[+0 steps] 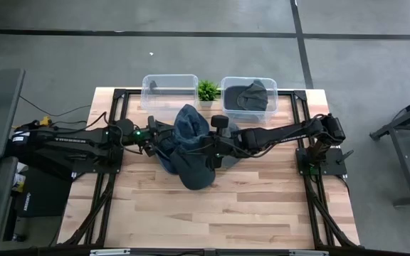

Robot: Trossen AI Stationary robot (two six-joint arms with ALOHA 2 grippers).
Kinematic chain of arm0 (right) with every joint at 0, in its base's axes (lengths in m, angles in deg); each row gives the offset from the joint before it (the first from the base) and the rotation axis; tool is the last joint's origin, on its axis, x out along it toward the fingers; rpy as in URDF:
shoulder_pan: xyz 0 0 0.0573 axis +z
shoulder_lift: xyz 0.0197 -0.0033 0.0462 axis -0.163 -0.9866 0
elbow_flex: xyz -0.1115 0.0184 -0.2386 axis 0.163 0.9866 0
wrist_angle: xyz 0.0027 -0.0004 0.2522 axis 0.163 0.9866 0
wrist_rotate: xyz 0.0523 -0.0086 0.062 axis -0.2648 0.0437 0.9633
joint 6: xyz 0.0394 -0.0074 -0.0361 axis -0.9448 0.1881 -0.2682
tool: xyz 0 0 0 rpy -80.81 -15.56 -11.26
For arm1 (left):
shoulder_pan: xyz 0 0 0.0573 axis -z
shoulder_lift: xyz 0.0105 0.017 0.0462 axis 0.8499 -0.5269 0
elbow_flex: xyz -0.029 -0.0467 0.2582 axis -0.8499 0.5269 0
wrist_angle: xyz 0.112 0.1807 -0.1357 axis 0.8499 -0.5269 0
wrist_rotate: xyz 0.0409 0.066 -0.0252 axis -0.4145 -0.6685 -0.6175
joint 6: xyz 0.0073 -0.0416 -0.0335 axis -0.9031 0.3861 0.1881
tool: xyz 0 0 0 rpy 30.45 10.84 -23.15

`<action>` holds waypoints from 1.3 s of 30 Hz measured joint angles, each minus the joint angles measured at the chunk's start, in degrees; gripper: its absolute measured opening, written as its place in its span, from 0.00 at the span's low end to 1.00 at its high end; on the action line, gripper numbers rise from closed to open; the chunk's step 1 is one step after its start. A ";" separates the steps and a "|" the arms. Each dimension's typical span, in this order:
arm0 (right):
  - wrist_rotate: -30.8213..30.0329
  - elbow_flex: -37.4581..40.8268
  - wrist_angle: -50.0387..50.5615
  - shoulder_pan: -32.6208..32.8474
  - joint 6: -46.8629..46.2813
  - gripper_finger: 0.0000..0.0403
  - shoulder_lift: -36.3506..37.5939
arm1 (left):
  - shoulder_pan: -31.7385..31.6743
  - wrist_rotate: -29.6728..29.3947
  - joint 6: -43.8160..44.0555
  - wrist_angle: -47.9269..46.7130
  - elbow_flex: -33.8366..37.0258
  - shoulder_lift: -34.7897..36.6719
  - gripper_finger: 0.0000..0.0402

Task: Pick & Place hat
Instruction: Put the right blue cap into the left transparent bin

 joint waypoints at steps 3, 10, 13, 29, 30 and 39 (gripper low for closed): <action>1.17 0.00 -0.16 -0.29 -0.10 0.02 0.00 | 0.00 0.02 -0.36 -0.10 -1.44 -2.55 0.55; 0.83 0.00 -0.99 -0.29 0.18 0.02 0.00 | 0.00 2.21 -0.35 0.07 -4.33 -8.64 0.55; 1.13 0.00 -0.94 -0.29 0.27 0.02 0.00 | 0.00 2.53 -0.35 -0.09 -5.82 -11.56 0.55; 1.22 0.00 -0.97 -0.27 1.26 0.02 0.00 | 0.00 2.29 5.02 -2.74 -11.56 -16.28 0.55; 1.22 0.00 -1.08 -0.27 1.32 0.02 0.00 | 0.00 2.22 5.05 -4.18 -11.56 -16.28 0.55; 5.85 0.00 -6.38 -0.66 2.79 0.02 0.00 | 0.00 2.12 5.10 -6.56 -11.54 -16.28 0.55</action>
